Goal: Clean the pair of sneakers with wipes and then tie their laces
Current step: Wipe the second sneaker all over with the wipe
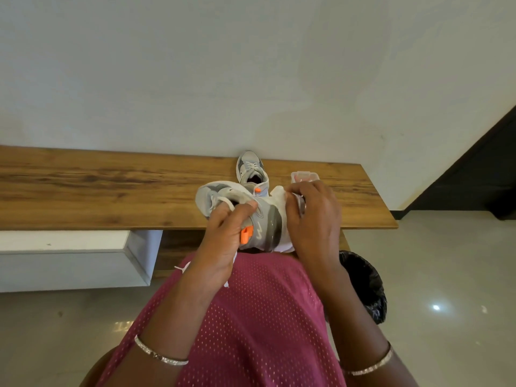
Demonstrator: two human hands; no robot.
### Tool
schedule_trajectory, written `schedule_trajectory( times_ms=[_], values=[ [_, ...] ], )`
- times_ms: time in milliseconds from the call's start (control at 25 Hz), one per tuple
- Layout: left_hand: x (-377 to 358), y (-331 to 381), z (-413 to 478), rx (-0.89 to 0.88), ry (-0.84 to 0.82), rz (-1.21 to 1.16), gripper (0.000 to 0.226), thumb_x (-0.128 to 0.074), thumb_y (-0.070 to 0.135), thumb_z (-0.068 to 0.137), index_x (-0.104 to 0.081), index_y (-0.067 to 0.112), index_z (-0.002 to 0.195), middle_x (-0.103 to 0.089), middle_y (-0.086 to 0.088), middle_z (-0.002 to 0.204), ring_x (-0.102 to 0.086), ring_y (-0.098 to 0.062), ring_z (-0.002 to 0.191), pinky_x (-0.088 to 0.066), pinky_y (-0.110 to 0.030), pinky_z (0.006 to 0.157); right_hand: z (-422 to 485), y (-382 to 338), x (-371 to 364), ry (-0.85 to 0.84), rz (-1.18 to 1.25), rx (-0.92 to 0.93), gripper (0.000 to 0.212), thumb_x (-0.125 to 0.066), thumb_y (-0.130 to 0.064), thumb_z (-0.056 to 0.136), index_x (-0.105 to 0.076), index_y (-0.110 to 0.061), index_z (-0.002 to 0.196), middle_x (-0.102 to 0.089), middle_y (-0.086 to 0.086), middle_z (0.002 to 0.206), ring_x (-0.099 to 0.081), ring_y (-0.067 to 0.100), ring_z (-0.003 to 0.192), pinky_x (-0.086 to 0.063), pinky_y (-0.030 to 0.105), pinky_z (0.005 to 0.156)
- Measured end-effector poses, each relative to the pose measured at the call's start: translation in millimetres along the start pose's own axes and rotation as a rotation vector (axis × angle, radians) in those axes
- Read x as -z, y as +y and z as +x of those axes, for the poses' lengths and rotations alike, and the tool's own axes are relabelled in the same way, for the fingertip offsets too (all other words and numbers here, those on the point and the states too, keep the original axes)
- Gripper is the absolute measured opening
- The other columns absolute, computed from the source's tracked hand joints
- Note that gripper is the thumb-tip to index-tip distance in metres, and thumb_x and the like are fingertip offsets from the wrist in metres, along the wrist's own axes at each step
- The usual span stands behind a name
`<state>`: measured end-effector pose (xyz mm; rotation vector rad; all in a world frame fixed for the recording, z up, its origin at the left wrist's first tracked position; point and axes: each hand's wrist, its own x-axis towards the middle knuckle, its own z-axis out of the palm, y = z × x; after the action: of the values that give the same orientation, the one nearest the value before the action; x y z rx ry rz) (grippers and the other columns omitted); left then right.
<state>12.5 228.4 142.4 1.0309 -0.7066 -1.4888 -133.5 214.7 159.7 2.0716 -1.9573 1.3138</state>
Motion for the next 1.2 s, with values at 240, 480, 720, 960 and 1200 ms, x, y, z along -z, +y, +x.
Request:
schedule_trajectory(
  times_ms=[240,480,720,960,1200],
  values=[
    [3.4,4.2,2.1,-0.056,0.048,0.014,0.021,-0.071,0.016,0.085,-0.064,0.006,0.102,-0.069,-0.012,0.09,-0.069,-0.023,0.086,-0.057,-0.036,0.069,-29.6,2.0,7.0,0.004,0.054,0.001,0.014,-0.064,-0.013,0.094,-0.072,-0.013,0.105,-0.066,0.001,0.102,-0.056,0.012,0.095,-0.04,0.022,0.076],
    [6.0,1.8,6.0,-0.006,0.094,-0.001,0.016,-0.068,0.016,0.089,-0.065,0.008,0.103,-0.067,-0.013,0.092,-0.066,-0.029,0.092,-0.056,-0.042,0.078,-55.8,3.8,5.2,0.058,0.079,-0.025,0.012,-0.067,-0.013,0.093,-0.071,-0.013,0.105,-0.065,-0.002,0.104,-0.056,0.01,0.097,-0.049,0.025,0.075],
    [3.1,2.2,0.1,0.046,0.025,0.027,0.027,-0.068,0.019,0.09,-0.065,0.002,0.112,-0.07,-0.013,0.095,-0.07,-0.024,0.09,-0.059,-0.037,0.073,-4.8,8.2,3.6,-0.085,0.069,-0.101,0.013,-0.064,-0.013,0.092,-0.074,-0.015,0.1,-0.071,0.0,0.096,-0.059,0.014,0.09,-0.049,0.033,0.077],
    [1.8,8.3,0.3,0.047,-0.007,-0.04,0.031,-0.072,0.024,0.081,-0.068,0.003,0.103,-0.075,-0.008,0.084,-0.073,-0.018,0.078,-0.06,-0.032,0.064,-14.0,-10.2,7.8,-0.011,0.065,-0.051,0.013,-0.065,-0.014,0.091,-0.074,-0.016,0.1,-0.071,-0.003,0.097,-0.054,0.01,0.091,-0.039,0.025,0.077],
    [-4.7,5.2,-2.7,0.036,-0.072,0.005,0.025,-0.063,0.02,0.093,-0.066,-0.002,0.105,-0.075,-0.012,0.088,-0.073,-0.019,0.079,-0.061,-0.03,0.068,-21.1,-24.9,5.4,-0.047,0.159,0.0,0.012,-0.067,-0.02,0.09,-0.075,-0.014,0.097,-0.07,-0.002,0.092,-0.062,0.013,0.087,-0.05,0.03,0.073]
  ],
)
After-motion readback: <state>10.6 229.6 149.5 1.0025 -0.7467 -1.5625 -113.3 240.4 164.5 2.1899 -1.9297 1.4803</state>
